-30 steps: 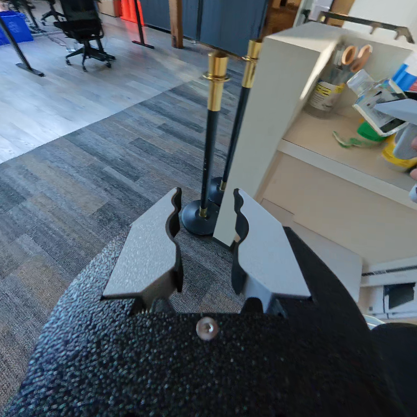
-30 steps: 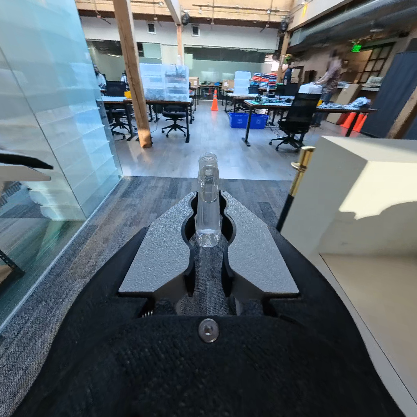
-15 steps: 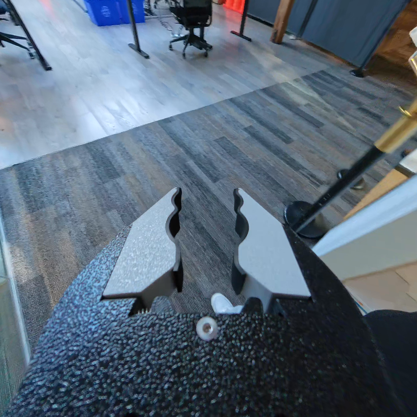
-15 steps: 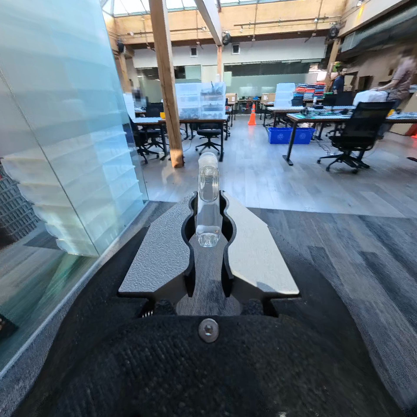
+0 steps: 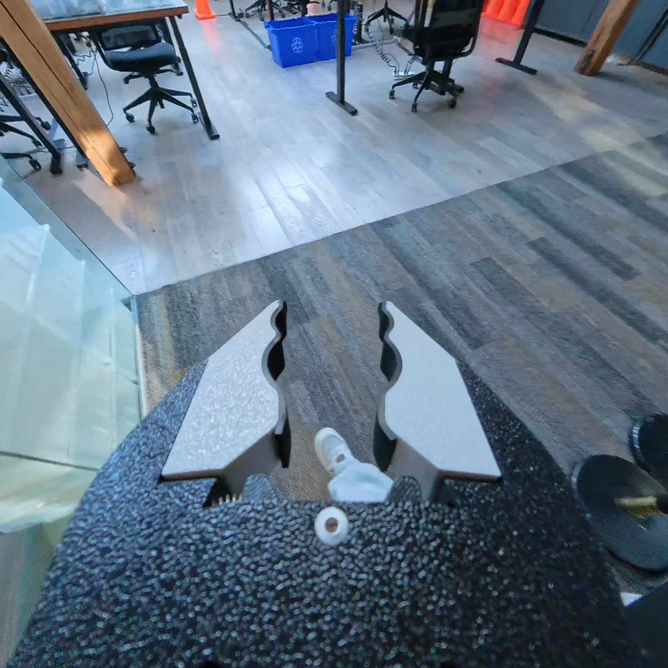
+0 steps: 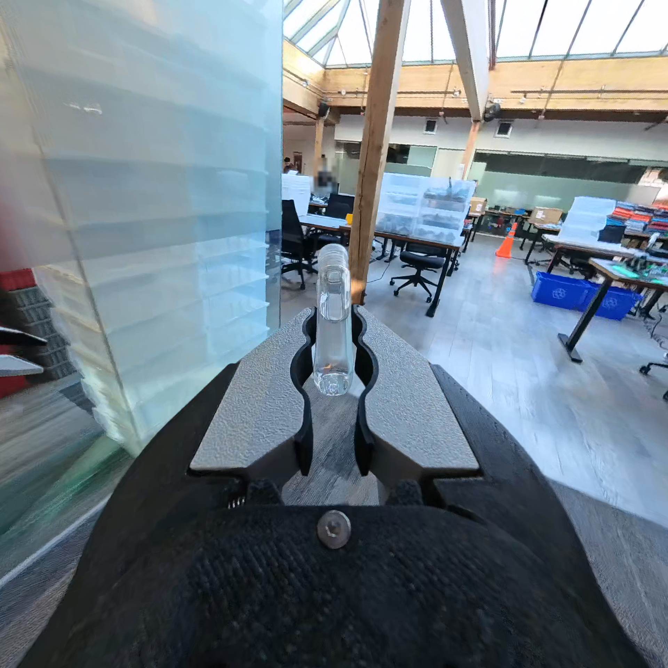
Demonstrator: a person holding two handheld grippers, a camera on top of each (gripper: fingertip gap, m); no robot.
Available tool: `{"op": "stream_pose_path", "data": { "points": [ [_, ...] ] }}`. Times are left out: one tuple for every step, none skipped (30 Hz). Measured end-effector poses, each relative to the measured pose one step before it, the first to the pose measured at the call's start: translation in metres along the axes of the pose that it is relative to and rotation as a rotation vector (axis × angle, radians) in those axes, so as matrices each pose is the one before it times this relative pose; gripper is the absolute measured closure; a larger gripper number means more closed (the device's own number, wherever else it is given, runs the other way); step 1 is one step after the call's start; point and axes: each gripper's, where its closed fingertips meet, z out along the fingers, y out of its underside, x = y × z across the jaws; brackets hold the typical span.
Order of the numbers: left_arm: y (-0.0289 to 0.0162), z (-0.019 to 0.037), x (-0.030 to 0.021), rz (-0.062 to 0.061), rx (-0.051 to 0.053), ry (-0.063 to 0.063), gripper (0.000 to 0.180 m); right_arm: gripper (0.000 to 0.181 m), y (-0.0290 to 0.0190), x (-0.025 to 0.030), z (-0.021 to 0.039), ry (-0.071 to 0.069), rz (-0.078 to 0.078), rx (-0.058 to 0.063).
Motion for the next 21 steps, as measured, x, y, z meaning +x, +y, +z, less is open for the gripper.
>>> {"op": "stream_pose_path", "data": {
  "points": [
    [-0.00888,0.02614,-0.02329,0.0045,-0.0014,-0.0048,0.13,0.165,0.00054,0.01146,0.03266,0.0072,-0.0142,0.0054],
    [-0.01148,0.02638,-0.02194,-0.0026,0.0034,0.0035,0.13,0.165,0.00054,0.01248,0.0331,0.0117,-0.0033,0.0061],
    [-0.01337,0.02706,-0.02116,-0.0047,0.0061,0.0088,0.13,0.165,0.00165,0.01353,0.03316,0.0186,0.008,0.0012],
    [-0.01482,0.02731,-0.02197,-0.0068,0.0035,0.007,0.13,0.165,0.00198,0.01318,0.03275,0.02,0.016,-0.0026],
    [-0.01651,0.02697,-0.02207,-0.0103,0.0004,0.0071,0.13,0.165,0.00111,0.01007,0.02599,0.0186,0.0186,-0.0042],
    [-0.01919,0.02571,-0.02,-0.0087,0.0032,0.0152,0.129,0.165,0.00158,0.01144,0.0316,0.0177,0.0098,-0.0046],
    [-0.02191,0.02411,-0.01907,-0.0008,0.0104,0.0208,0.129,0.165,0.00142,0.0106,0.03051,0.0188,-0.0024,-0.0044],
    [-0.01977,0.01999,-0.0155,0.0064,0.0152,0.0178,0.129,0.165,0.0021,0.0086,0.02913,0.0142,-0.0083,-0.0065],
    [-0.01806,0.02166,-0.01625,0.0091,0.0131,0.0127,0.129,0.165,0.0026,0.00689,0.02771,0.0095,-0.0061,-0.0071],
    [-0.0164,0.02478,-0.01809,0.0087,0.0076,0.011,0.13,0.166,0.00247,0.00463,0.01873,0.0094,-0.0035,-0.0016],
    [-0.01398,0.02475,-0.01687,0.0061,0.0009,0.0113,0.13,0.166,0.0035,0.00744,0.02447,0.0145,0.0008,-0.0005],
    [-0.01206,0.02442,-0.01567,0.0021,-0.0028,0.0101,0.13,0.165,0.0056,0.00769,0.02335,0.0159,0.0065,-0.0077],
    [-0.01079,0.02389,-0.01482,-0.0009,0.0003,0.0076,0.13,0.165,0.00606,0.00742,0.02323,0.0147,0.0114,-0.0066],
    [-0.0086,0.02082,-0.01225,-0.0036,0.0053,0.0067,0.13,0.165,0.00591,0.00667,0.0233,0.0118,0.0138,-0.0016],
    [-0.00791,0.02184,-0.01208,-0.0071,0.0075,0.0076,0.131,0.165,0.00608,0.00659,0.02345,0.0087,0.0102,-0.0007],
    [-0.00724,0.02417,-0.01287,-0.0115,0.0072,0.0096,0.132,0.165,0.00731,0.00649,0.02531,0.0057,0.0053,-0.0049],
    [-0.006,0.02478,-0.01279,-0.0142,0.0051,0.0123,0.133,0.165,0.00846,0.0069,0.02585,0.0058,0.0015,-0.0103],
    [-0.00524,0.02548,-0.01351,-0.0135,0.003,0.0132,0.133,0.165,0.00844,0.00669,0.02841,0.0008,0.0035,-0.0121],
    [-0.00525,0.02638,-0.01499,-0.0117,0.0028,0.0101,0.133,0.165,0.0069,0.00416,0.01939,-0.0089,0.0053,-0.0059],
    [-0.00567,0.02679,-0.01639,-0.0115,0.0032,0.0057,0.133,0.165,0.00627,0.00483,0.0327,-0.0203,0.0036,-0.0022],
    [-0.00619,0.02669,-0.01787,-0.0129,0.0041,0.0,0.133,0.166,0.0063,0.00478,0.03512,-0.0262,0.0003,-0.0063]
  ]
}}
